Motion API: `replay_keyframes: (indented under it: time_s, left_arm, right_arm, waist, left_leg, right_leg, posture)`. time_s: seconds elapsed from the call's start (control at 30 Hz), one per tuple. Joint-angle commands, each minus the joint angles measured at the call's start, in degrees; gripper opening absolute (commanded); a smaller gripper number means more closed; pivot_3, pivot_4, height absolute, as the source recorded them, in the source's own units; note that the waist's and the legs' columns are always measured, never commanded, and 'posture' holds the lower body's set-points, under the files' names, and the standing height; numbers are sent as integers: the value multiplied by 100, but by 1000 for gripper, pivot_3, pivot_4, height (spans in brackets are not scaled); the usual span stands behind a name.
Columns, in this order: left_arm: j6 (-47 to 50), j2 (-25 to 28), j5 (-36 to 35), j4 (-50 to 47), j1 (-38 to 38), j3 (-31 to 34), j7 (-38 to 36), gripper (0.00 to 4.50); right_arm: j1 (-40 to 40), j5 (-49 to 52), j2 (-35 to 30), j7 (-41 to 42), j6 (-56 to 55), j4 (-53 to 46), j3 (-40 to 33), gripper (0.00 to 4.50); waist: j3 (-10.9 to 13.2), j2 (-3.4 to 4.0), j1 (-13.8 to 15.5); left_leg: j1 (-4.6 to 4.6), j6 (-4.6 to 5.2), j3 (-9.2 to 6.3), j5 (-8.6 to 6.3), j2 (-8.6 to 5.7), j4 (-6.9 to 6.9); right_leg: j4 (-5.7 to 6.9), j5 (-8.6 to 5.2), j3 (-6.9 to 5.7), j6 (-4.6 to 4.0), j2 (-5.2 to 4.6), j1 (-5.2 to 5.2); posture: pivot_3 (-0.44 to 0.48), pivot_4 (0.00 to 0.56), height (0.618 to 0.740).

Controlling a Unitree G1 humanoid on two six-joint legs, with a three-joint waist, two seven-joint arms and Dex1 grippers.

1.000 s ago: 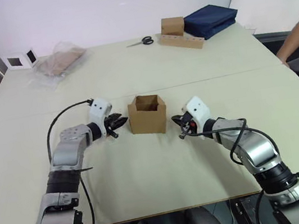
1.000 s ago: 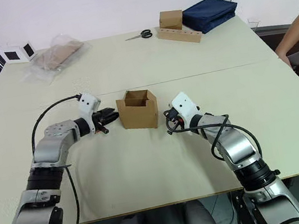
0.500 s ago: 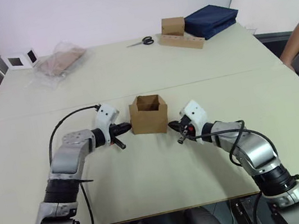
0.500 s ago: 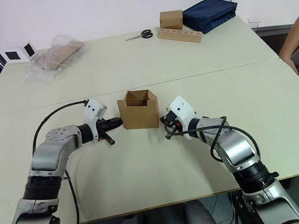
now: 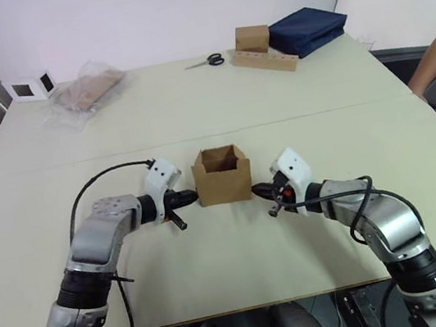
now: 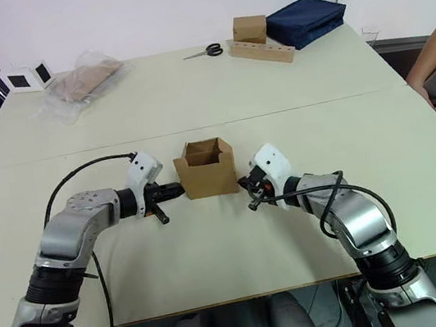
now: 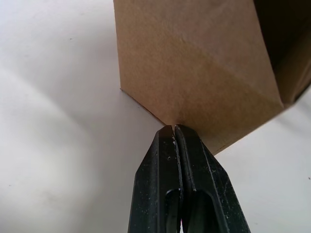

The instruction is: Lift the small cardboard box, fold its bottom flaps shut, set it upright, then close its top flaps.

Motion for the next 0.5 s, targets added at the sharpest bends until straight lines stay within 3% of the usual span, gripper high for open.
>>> replay_keyframes:
  time_s: [0.03,0.5]
  left_arm:
    - [52,58,-218,-327,4,-123,-187,30]
    - [-200,648,6,-124,92,-321,-281,30]
  right_arm:
    - [58,228,-53,146,42,-476,-7,0]
    - [101,-141,-469,238,-420,-146,120,0]
  waist:
    - [0,0,-2]
    - [0,0,-2]
  left_leg:
    - [0,0,0,0,0,0]
    - [1,0,0,0,0,0]
  right_leg:
    - [0,0,0,0,0,0]
    - [-1,0,0,0,1,0]
  posture:
    - [0,150,740]
    - [0,150,740]
